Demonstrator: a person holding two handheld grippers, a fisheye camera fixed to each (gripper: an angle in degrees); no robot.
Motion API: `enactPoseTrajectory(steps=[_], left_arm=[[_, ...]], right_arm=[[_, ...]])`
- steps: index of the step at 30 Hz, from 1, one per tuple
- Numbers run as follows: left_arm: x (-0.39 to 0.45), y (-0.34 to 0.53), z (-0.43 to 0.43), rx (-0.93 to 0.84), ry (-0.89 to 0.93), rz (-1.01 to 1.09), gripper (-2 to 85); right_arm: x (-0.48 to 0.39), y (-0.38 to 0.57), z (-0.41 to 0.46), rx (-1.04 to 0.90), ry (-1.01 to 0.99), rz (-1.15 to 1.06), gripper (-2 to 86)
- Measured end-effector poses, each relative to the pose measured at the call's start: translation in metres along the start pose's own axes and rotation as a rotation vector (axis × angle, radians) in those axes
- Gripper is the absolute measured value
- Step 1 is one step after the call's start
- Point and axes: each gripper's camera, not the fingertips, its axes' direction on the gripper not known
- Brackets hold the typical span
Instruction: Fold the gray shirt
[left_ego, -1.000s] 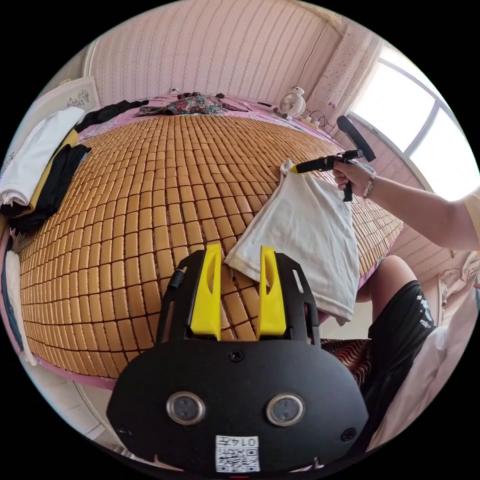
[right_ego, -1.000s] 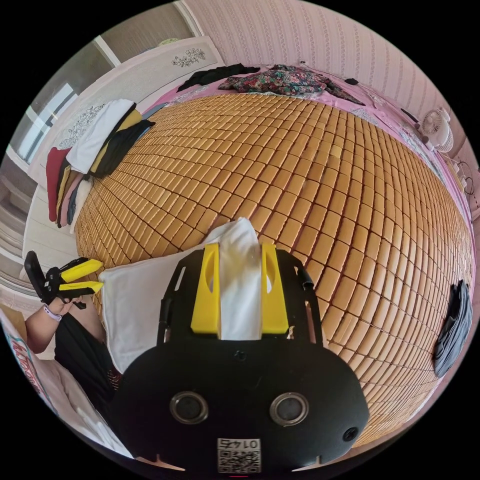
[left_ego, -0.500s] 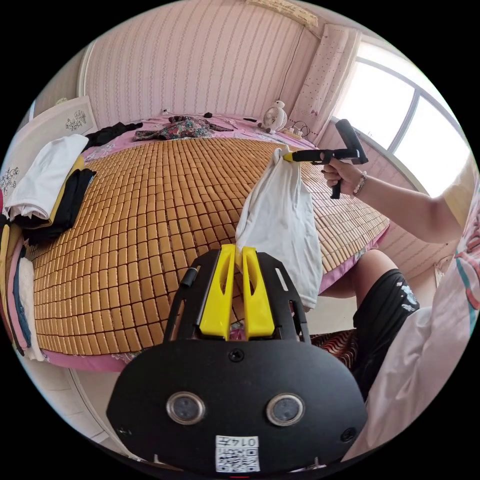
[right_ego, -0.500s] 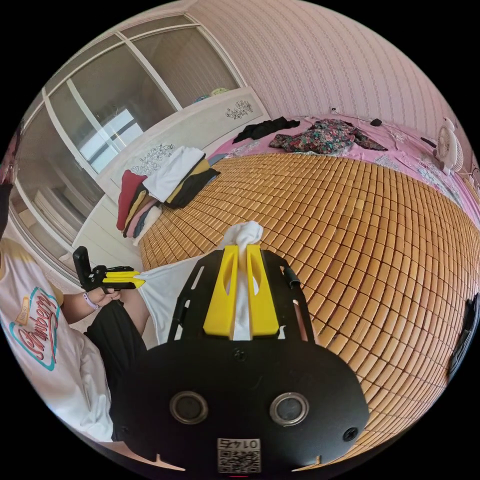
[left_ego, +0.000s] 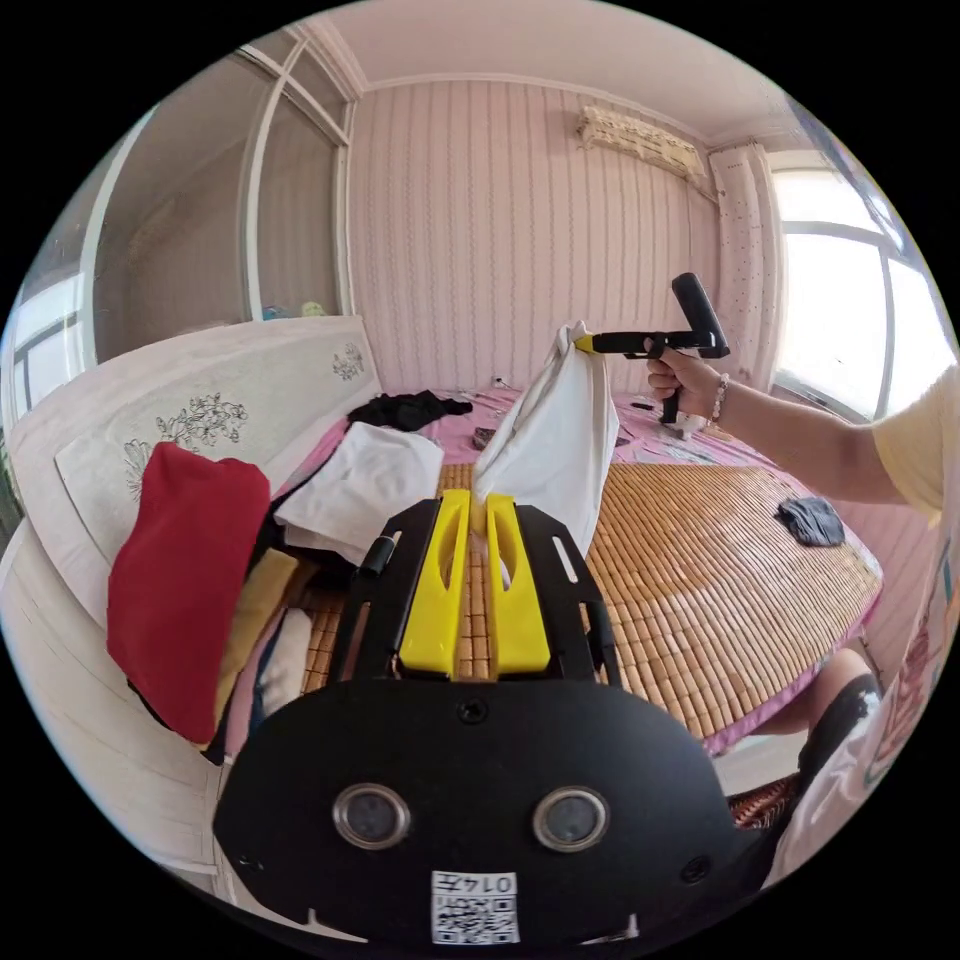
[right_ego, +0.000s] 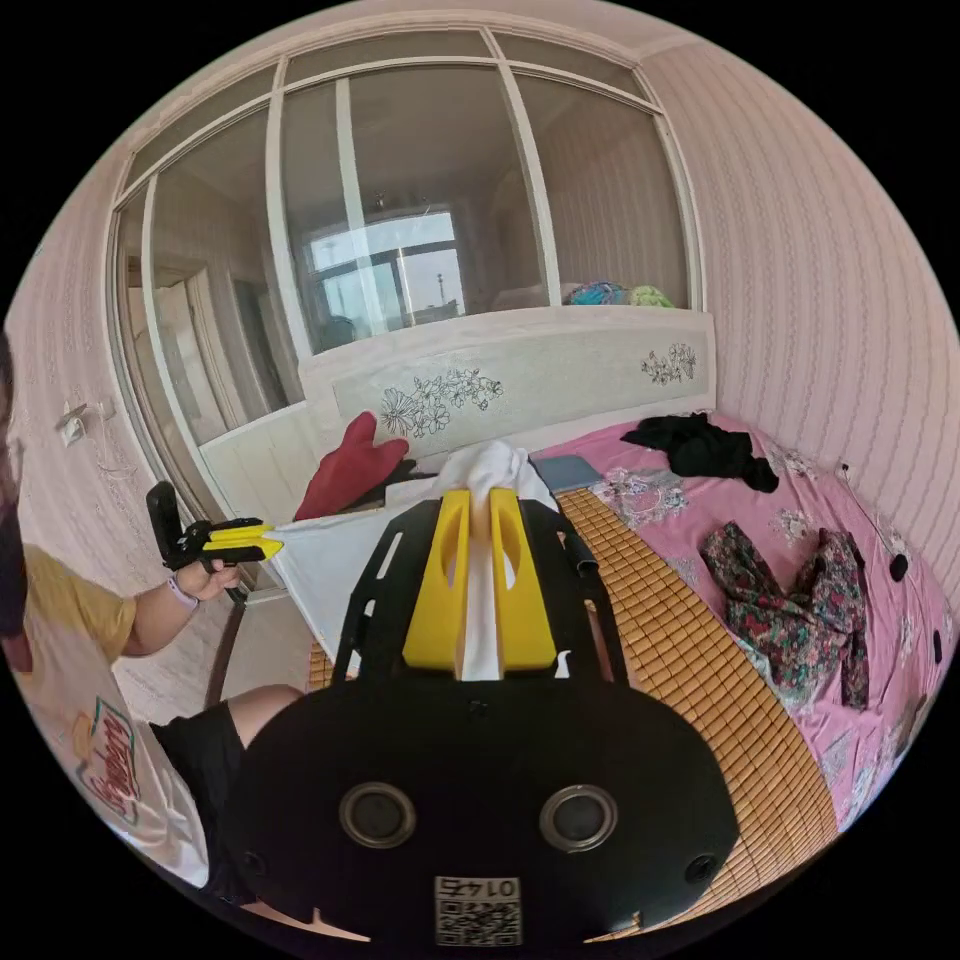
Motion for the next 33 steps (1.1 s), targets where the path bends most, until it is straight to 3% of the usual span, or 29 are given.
enactPoseTrajectory(steps=[2, 5, 10, 16, 19, 21, 27, 33], left_arm=[[-0.081, -0.028, 0.018, 0.009, -0.099, -0.148, 5.2], [-0.148, -0.024, 0.030, 0.040, -0.271, -0.271, 6.1], [-0.138, 0.054, 0.030, -0.012, -0.230, -0.245, 5.1], [-0.032, 0.201, 0.025, -0.269, -0.062, -0.179, 3.0], [0.025, 0.239, 0.015, -0.334, 0.022, -0.116, 1.4], [0.055, 0.242, 0.015, -0.338, 0.047, -0.075, 0.5], [0.165, 0.197, 0.060, -0.257, 0.322, 0.074, 2.0], [0.346, 0.164, 0.142, -0.292, 0.656, 0.306, 4.6]], right_arm=[[0.014, -0.068, 0.060, -0.031, 0.011, 0.074, 4.0], [0.032, -0.119, 0.149, -0.241, 0.119, 0.211, 5.6], [0.014, -0.038, 0.170, -0.285, 0.134, 0.122, 7.1], [-0.036, 0.213, 0.075, -0.691, 0.438, 0.022, 6.6], [-0.062, 0.333, -0.024, -0.916, 0.552, 0.192, 5.4], [-0.079, 0.403, -0.119, -0.985, 0.569, 0.456, 3.9], [-0.116, 0.499, -0.330, -0.746, 0.694, 0.941, 1.1], [-0.130, 0.566, -0.437, -0.377, 0.700, 1.177, 1.3]])
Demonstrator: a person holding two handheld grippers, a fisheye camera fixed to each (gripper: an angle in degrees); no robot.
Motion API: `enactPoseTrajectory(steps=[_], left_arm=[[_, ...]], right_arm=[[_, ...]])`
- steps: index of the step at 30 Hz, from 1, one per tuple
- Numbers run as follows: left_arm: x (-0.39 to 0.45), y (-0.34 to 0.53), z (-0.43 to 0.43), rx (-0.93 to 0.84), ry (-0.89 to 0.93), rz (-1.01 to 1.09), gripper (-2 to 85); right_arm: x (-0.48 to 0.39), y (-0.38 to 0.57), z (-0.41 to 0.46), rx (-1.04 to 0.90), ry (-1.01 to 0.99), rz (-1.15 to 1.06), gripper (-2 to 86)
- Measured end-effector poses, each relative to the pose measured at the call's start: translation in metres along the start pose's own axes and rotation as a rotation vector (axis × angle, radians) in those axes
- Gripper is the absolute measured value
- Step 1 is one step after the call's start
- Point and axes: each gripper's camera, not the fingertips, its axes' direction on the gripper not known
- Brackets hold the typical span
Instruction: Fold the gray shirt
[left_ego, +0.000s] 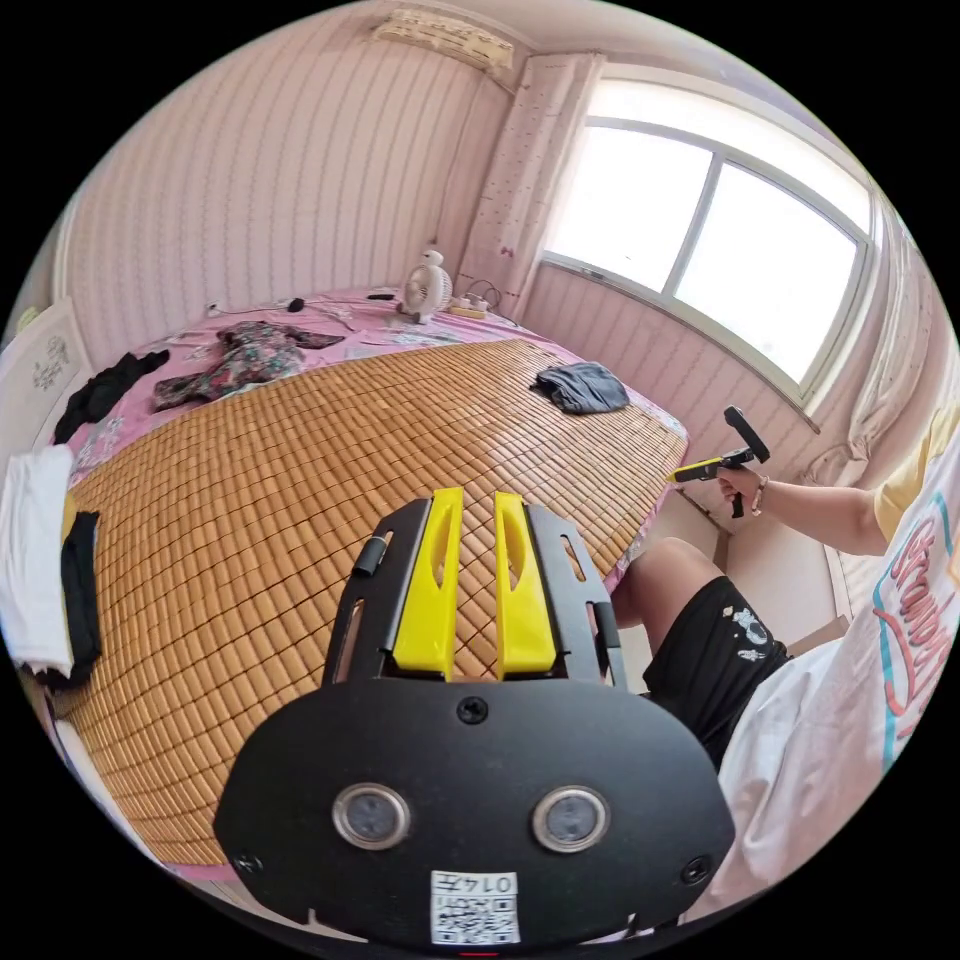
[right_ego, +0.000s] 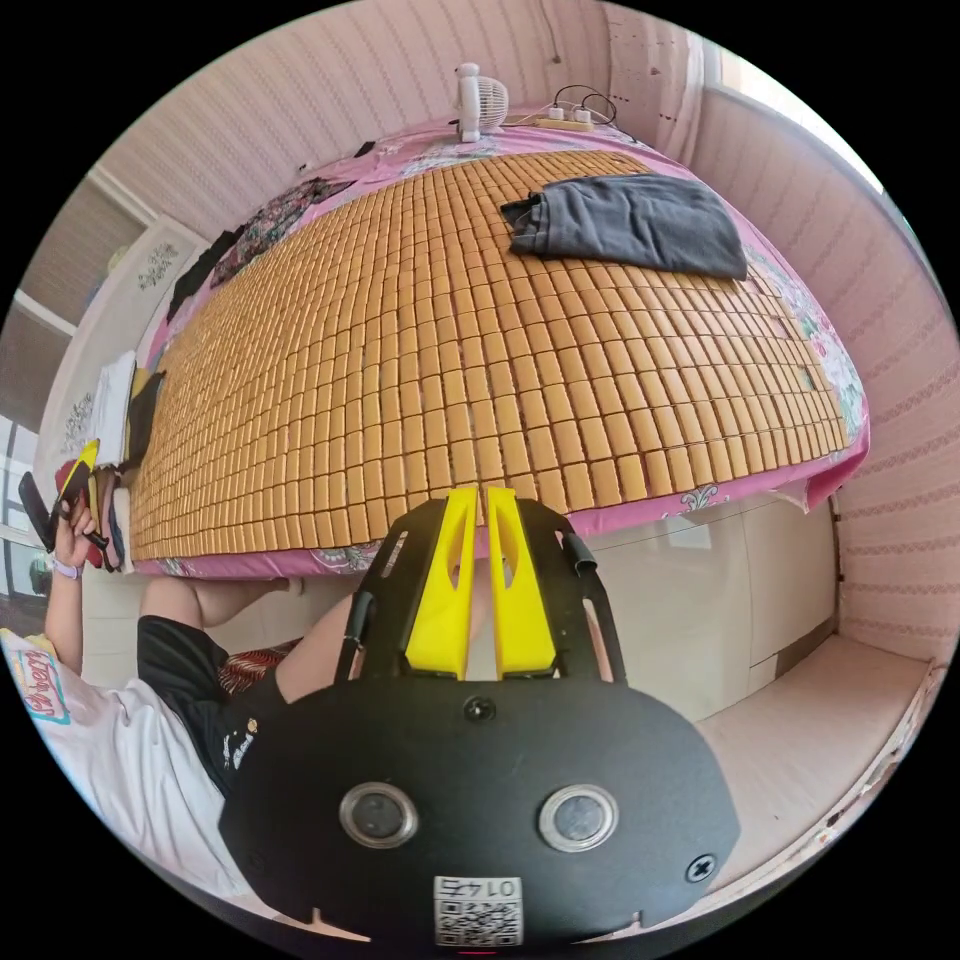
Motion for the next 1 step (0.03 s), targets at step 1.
enactPoseTrajectory(steps=[1], left_arm=[[0.0171, -0.0190, 0.0344, -0.033, 0.051, 0.041, 5.1]], right_arm=[[0.0079, 0.0001, -0.0016, 0.014, -0.022, 0.015, 1.4]])
